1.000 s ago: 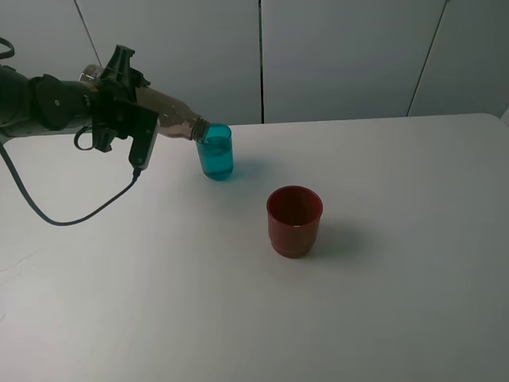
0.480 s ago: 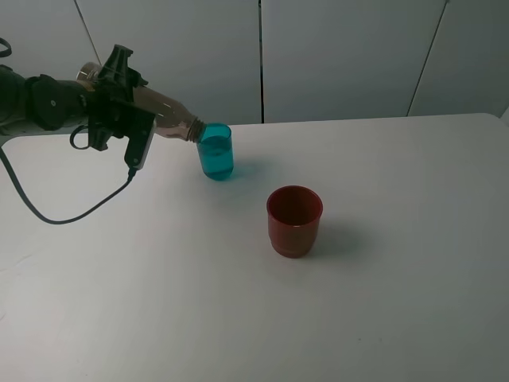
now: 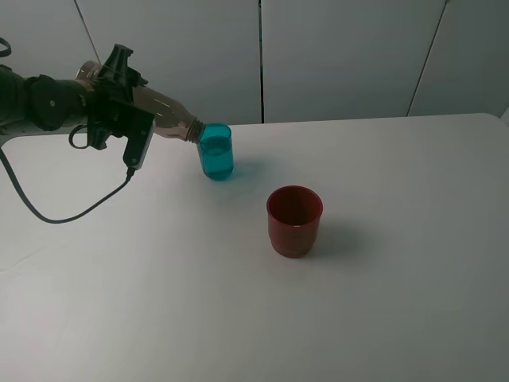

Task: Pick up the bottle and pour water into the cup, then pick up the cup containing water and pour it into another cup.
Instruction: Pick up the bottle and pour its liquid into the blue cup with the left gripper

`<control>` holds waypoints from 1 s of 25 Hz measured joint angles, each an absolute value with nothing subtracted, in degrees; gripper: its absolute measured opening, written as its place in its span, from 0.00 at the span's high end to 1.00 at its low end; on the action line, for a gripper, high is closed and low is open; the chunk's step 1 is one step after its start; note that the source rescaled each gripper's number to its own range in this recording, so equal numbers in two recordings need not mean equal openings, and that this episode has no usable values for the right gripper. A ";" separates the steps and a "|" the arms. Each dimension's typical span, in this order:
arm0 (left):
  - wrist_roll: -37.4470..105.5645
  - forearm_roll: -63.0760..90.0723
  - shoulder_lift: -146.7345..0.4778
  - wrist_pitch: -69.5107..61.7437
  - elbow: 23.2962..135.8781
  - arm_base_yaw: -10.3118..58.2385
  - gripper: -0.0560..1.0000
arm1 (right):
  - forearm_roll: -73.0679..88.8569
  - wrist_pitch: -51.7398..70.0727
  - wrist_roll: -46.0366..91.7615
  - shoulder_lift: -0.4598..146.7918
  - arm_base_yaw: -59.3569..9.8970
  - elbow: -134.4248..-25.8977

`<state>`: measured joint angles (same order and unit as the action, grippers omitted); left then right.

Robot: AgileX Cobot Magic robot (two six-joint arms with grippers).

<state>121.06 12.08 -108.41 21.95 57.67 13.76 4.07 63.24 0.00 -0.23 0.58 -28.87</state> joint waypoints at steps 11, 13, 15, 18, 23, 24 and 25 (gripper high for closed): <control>121.06 12.17 -111.06 22.95 60.15 13.76 0.95 | 4.07 63.24 0.00 -0.23 0.58 -28.87; 121.06 12.17 -110.98 22.95 60.15 13.76 0.95 | 4.07 63.24 0.00 -0.23 0.58 -28.87; 121.06 12.17 -110.98 23.06 60.15 13.76 0.95 | 4.07 63.24 0.00 -0.23 0.58 -28.87; 121.06 12.17 -110.98 22.99 60.15 13.76 0.95 | 4.07 63.24 0.00 -0.23 0.58 -28.87; 119.57 14.93 -110.98 24.34 60.15 13.76 0.95 | 4.07 63.24 0.00 -0.23 0.58 -28.87; 118.24 15.23 -110.98 24.46 60.15 13.76 0.95 | 4.07 63.24 0.00 -0.23 0.58 -28.87; 116.46 15.35 -110.98 24.74 60.15 13.76 0.95 | 4.07 63.24 0.39 -0.23 0.58 -28.87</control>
<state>116.46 15.35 -110.98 24.74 60.15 13.76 4.07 63.24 0.39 -0.23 0.58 -28.87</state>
